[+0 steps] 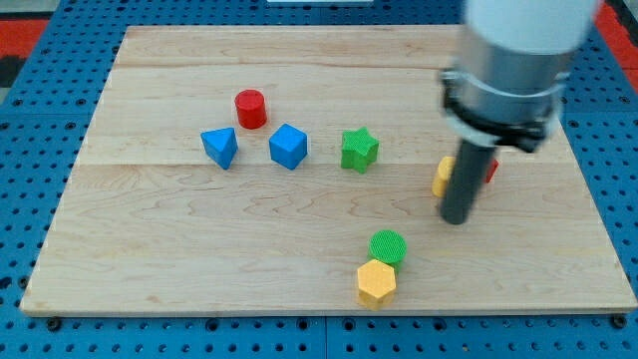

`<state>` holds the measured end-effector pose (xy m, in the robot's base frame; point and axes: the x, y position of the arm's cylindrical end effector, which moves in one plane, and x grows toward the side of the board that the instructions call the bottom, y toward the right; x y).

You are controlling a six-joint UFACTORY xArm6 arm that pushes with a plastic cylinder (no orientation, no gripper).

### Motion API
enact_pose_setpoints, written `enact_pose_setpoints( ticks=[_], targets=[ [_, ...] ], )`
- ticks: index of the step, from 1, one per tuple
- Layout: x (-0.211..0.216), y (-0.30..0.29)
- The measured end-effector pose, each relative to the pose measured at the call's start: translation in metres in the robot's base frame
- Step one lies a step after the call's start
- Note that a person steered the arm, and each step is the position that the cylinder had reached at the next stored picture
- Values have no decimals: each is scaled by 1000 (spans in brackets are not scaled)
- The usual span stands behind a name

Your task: Place the green circle to the left of the blue triangle

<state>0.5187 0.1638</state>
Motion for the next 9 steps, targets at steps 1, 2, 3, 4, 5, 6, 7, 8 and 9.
enact_pose_setpoints(
  ticks=[1, 2, 3, 4, 5, 6, 7, 8, 9],
  targets=[
    [70, 7],
    [69, -54],
    [19, -102],
    [-19, -132],
    [-7, -39],
    [46, -35],
    [64, -96],
    [33, -169],
    [-2, -255]
  ],
)
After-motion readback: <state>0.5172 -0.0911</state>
